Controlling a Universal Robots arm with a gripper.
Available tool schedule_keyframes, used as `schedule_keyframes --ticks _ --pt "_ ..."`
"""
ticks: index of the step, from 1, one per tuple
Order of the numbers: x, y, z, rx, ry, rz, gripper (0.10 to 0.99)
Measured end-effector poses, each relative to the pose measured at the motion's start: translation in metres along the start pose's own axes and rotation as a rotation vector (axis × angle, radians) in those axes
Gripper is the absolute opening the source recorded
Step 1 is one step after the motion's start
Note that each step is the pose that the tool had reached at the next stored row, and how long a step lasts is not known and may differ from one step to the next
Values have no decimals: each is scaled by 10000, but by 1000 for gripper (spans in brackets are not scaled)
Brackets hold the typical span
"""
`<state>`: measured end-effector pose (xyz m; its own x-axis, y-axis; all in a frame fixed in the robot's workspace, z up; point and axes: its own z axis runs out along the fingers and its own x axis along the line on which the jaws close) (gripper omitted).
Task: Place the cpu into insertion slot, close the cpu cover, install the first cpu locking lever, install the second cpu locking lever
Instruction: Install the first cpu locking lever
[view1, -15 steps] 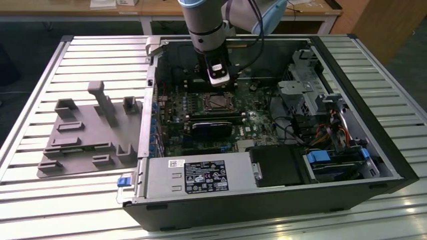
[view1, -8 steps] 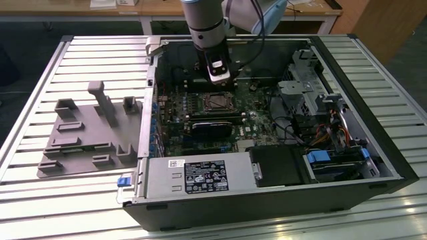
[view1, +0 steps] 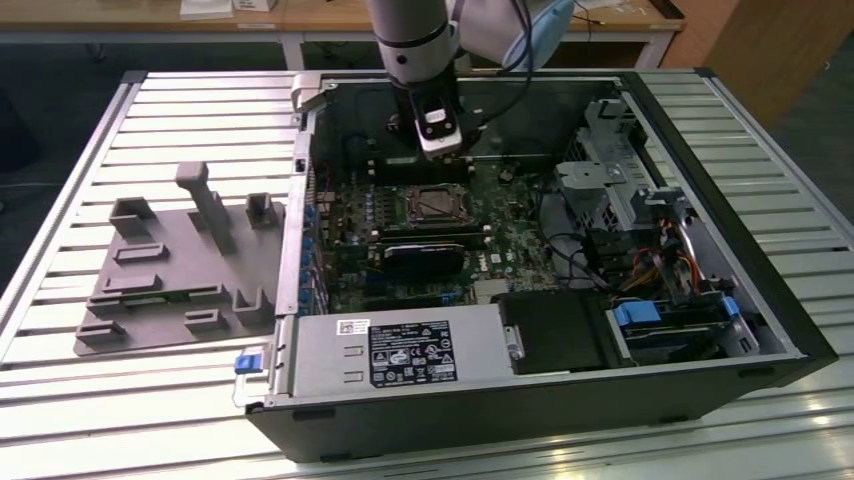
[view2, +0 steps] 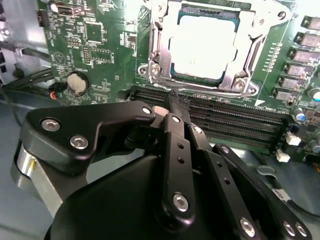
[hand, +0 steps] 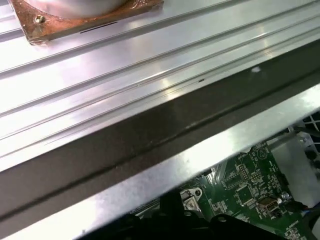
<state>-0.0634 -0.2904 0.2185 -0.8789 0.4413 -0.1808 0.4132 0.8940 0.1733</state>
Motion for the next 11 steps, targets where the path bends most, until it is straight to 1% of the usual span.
schedule_keyframes --ticks 3,11 --pt "-6 6 -35 0 -1 0 102" --pt "-7 7 -39 0 -1 0 102"
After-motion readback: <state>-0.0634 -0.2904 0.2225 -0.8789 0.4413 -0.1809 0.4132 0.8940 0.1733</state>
